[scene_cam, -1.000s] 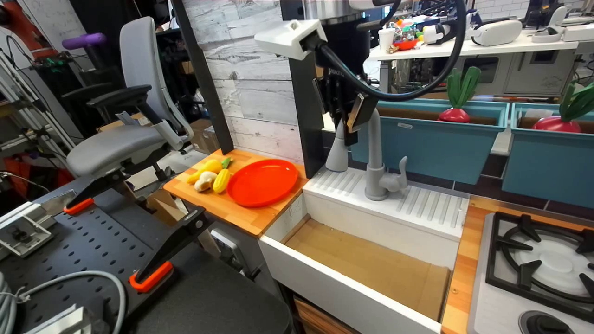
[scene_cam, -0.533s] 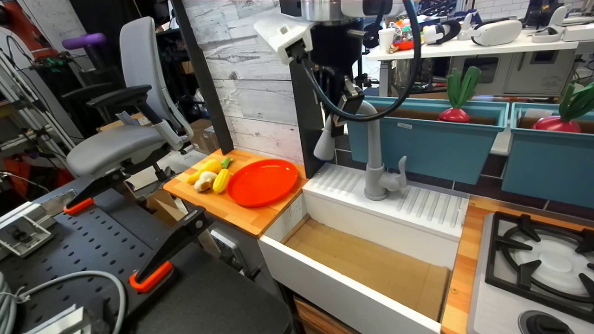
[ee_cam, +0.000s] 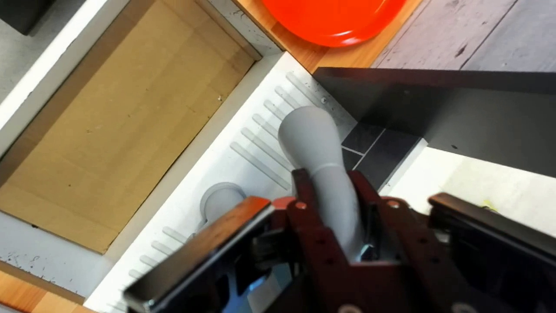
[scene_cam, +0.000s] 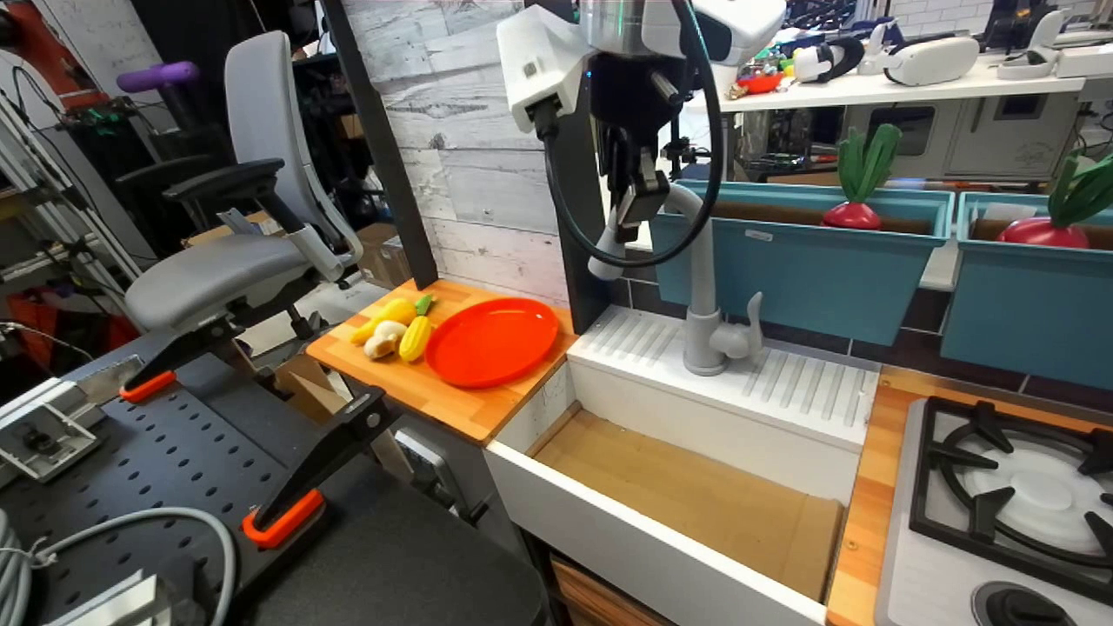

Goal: Turn the tap nozzle to the left

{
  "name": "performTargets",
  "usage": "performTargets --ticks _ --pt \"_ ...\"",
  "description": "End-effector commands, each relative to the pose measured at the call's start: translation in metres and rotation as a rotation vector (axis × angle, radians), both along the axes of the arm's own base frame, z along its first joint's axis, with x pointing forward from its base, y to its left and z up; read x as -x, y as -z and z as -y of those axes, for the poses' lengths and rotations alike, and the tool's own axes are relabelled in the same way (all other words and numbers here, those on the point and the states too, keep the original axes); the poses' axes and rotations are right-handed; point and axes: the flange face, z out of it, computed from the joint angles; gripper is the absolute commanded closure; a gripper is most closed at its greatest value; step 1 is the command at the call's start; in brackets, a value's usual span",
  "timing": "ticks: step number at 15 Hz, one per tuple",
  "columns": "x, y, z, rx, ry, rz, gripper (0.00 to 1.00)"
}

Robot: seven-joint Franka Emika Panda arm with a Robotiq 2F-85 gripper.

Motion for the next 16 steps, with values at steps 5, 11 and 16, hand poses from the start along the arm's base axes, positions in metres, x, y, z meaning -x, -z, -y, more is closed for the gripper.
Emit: performTargets --ticks 5,11,16 --pt "-0.015 -0.019 -0.028 -0.156 0.055 0.051 0.49" --pt "-0.026 -0.030 -0.059 -0.213 0.042 0.072 0.05" --pt "-0.028 -0.038 -0.057 -0.221 0.060 0.094 0.00"
